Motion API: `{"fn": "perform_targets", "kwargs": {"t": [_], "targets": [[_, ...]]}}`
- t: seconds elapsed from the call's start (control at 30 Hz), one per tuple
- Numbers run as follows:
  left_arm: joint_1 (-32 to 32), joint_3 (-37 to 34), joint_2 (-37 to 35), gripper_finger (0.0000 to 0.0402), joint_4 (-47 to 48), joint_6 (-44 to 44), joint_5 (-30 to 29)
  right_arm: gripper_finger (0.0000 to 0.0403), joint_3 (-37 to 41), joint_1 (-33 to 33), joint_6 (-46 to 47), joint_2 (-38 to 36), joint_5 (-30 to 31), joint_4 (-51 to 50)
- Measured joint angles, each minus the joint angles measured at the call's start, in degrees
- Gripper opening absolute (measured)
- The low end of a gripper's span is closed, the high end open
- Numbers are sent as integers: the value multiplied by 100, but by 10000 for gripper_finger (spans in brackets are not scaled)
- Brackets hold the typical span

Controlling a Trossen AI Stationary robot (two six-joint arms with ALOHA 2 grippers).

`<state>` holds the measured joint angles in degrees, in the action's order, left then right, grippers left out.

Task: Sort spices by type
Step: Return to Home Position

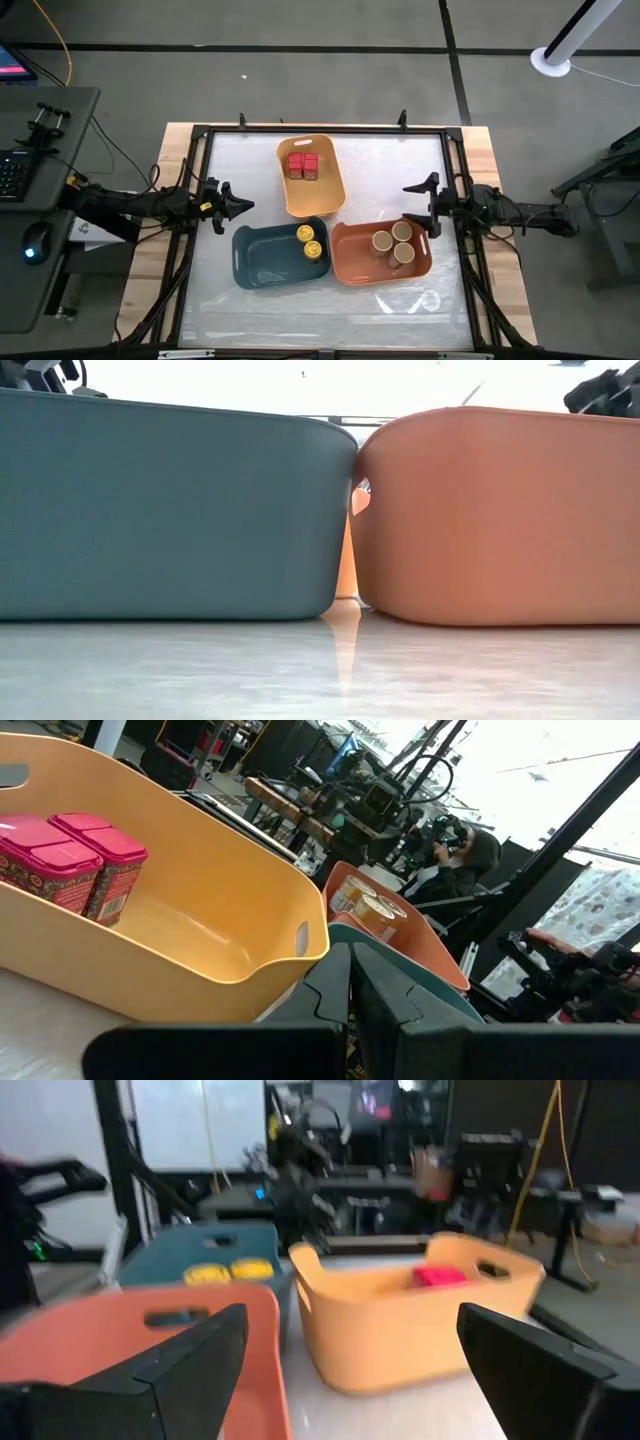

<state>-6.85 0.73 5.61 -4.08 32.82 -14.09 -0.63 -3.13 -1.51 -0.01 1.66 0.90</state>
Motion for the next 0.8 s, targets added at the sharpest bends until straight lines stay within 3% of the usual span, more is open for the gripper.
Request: {"fn": "perform_targets", "kwargs": {"t": [0.4, 0.6, 0.8], "targets": [[0, 7, -18, 0, 142, 1, 0, 355, 6, 926, 1, 2, -14, 105], [92, 4, -515, 0, 166, 2, 6, 355, 8, 967, 1, 2, -15, 31], [153, 2, -542, 0, 151, 2, -15, 355, 8, 950, 0, 2, -16, 33]]}}
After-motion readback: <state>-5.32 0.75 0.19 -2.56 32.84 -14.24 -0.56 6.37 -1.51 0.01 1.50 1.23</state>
